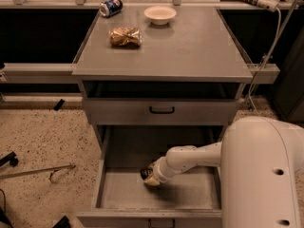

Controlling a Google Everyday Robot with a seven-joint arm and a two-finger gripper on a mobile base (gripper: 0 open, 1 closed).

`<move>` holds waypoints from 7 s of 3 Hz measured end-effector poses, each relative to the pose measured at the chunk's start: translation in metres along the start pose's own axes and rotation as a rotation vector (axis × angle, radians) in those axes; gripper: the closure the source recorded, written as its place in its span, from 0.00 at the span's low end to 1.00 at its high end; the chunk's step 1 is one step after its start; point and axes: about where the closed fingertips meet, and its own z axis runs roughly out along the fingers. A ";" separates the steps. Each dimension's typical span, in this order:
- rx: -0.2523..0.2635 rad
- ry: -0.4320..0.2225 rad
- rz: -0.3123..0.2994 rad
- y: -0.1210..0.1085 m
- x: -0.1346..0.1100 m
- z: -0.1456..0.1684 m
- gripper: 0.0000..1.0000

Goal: Pick rxbar chocolate from middle drawer and place on counter

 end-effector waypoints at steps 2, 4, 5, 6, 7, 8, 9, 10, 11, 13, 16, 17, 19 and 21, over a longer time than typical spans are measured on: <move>0.000 0.000 0.000 0.000 -0.009 -0.006 1.00; 0.085 -0.136 -0.085 0.019 -0.051 -0.139 1.00; 0.128 -0.159 -0.070 0.016 -0.044 -0.165 1.00; 0.128 -0.159 -0.070 0.016 -0.044 -0.165 1.00; 0.171 -0.153 -0.093 0.014 -0.056 -0.200 1.00; 0.251 -0.189 -0.143 0.018 -0.088 -0.274 1.00; 0.310 -0.239 -0.197 0.024 -0.124 -0.353 1.00; 0.375 -0.284 -0.276 0.027 -0.163 -0.427 1.00; 0.374 -0.283 -0.276 0.027 -0.163 -0.426 1.00; 0.565 -0.243 -0.414 0.003 -0.200 -0.513 1.00; 0.742 -0.191 -0.586 -0.132 -0.282 -0.622 1.00; 0.669 -0.162 -0.618 -0.177 -0.307 -0.595 1.00; 0.489 -0.195 -0.661 -0.206 -0.362 -0.509 1.00; 0.427 -0.201 -0.530 -0.217 -0.311 -0.466 1.00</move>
Offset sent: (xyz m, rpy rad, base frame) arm -0.0424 -0.0441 0.1457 -0.0301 -0.1589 -0.0437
